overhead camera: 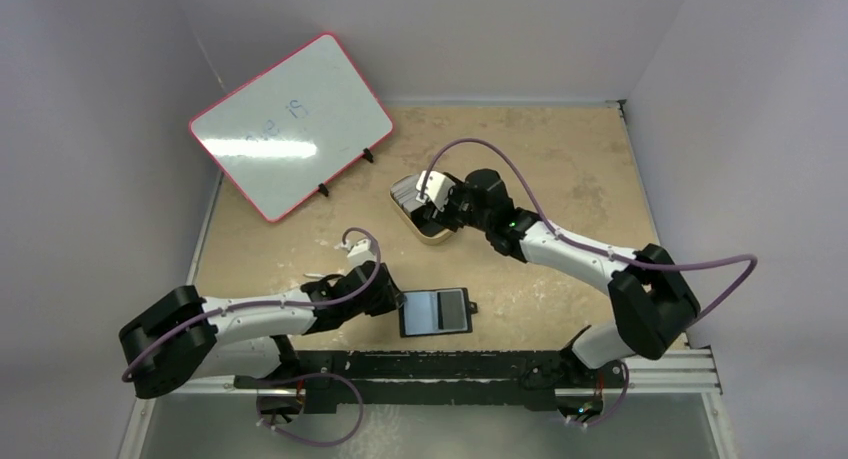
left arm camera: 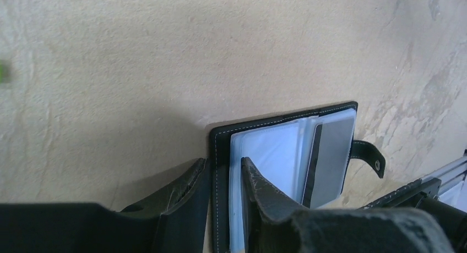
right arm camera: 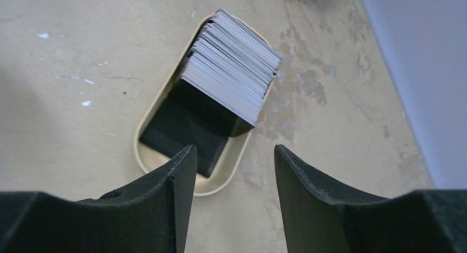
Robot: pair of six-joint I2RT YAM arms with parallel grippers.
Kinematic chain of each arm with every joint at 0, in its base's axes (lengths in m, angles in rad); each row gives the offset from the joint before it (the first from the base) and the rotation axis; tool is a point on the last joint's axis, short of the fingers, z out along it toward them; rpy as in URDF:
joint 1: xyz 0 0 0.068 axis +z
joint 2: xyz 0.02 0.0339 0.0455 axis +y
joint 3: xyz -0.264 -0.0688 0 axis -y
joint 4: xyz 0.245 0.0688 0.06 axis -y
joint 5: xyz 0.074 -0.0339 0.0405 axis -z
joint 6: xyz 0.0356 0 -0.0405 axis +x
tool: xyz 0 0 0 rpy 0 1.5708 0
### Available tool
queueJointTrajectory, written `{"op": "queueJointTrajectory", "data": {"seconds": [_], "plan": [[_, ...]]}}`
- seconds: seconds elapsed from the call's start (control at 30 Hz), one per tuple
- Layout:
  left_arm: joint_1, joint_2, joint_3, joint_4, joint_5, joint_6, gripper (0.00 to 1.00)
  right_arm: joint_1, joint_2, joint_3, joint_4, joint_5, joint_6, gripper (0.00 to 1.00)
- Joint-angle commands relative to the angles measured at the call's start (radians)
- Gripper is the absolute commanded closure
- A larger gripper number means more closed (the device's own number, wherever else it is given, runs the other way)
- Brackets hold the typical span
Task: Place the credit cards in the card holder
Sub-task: Pick up the credit card from the storage box.
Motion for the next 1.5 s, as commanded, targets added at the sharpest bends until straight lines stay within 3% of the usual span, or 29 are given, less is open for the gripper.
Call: {"op": "queueJointTrajectory", "data": {"seconds": [0.0,0.13,0.23,0.6,0.77,1.2,1.47], "plan": [[0.008,0.047,0.013,0.048,0.013,0.029,0.74,-0.048,0.034,0.071,0.055,-0.142,-0.226,0.44],[0.028,0.021,0.029,0.115,0.045,0.06,0.74,-0.064,0.091,0.118,-0.014,-0.197,-0.344,0.44],[0.048,-0.025,0.073,0.063,0.029,0.102,0.73,-0.065,0.13,0.148,-0.053,-0.199,-0.408,0.44],[0.051,-0.325,0.224,-0.351,-0.242,0.251,0.65,-0.066,0.28,0.273,-0.162,-0.213,-0.54,0.45],[0.05,-0.449,0.284,-0.51,-0.352,0.277,0.65,-0.065,0.296,0.269,-0.132,-0.18,-0.595,0.45],[0.048,-0.528,0.288,-0.546,-0.356,0.229,0.64,-0.048,0.367,0.302,-0.12,-0.163,-0.642,0.45],[0.048,-0.536,0.296,-0.547,-0.352,0.231,0.64,-0.016,0.446,0.352,-0.134,-0.055,-0.663,0.47]]}}
